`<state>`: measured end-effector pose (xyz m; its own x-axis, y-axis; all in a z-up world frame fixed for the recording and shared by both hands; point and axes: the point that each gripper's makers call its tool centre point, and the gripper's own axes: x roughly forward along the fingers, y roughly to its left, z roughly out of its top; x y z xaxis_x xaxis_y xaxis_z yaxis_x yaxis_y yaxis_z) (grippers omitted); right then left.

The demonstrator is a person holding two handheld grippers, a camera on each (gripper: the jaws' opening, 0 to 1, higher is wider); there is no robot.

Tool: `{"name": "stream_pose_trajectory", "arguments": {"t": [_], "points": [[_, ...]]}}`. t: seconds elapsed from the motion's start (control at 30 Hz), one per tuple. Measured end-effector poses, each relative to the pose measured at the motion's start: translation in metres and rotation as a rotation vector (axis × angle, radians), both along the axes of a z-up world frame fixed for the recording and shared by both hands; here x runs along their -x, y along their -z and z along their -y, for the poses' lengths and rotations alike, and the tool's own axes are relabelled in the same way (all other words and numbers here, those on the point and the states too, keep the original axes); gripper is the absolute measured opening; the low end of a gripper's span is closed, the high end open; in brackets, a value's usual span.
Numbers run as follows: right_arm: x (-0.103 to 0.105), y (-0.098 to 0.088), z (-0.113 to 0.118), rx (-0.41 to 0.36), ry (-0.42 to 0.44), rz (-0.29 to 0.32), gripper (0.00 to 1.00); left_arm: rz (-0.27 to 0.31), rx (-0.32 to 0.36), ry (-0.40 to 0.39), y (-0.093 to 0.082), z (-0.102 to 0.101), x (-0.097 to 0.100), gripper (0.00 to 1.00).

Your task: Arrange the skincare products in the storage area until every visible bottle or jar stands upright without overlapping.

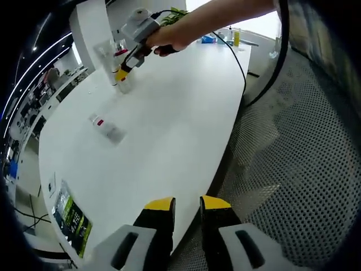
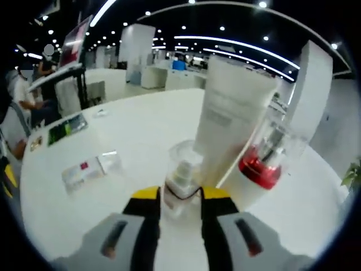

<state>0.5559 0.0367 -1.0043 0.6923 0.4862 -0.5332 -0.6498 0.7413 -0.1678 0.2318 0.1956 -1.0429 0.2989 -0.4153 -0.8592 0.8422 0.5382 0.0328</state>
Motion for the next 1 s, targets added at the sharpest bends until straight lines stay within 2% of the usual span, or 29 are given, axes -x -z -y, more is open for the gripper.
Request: {"name": "stream_pose_trajectory", "arguments": {"t": [0.27, 0.43, 0.77, 1.0], "points": [[0.006, 0.003, 0.010, 0.000, 0.038, -0.018, 0.25, -0.002, 0.001, 0.003, 0.000, 0.000, 0.001, 0.18], [0.008, 0.004, 0.013, 0.028, 0.028, -0.020, 0.24, 0.000, 0.003, 0.002, 0.000, 0.000, 0.000, 0.18], [0.001, 0.002, 0.017, 0.032, 0.039, -0.016, 0.18, 0.001, 0.003, 0.000, 0.000, 0.000, 0.000, 0.18], [0.005, 0.002, 0.016, 0.017, 0.045, -0.029, 0.18, 0.006, 0.002, -0.001, 0.000, 0.000, -0.001, 0.18]]}}
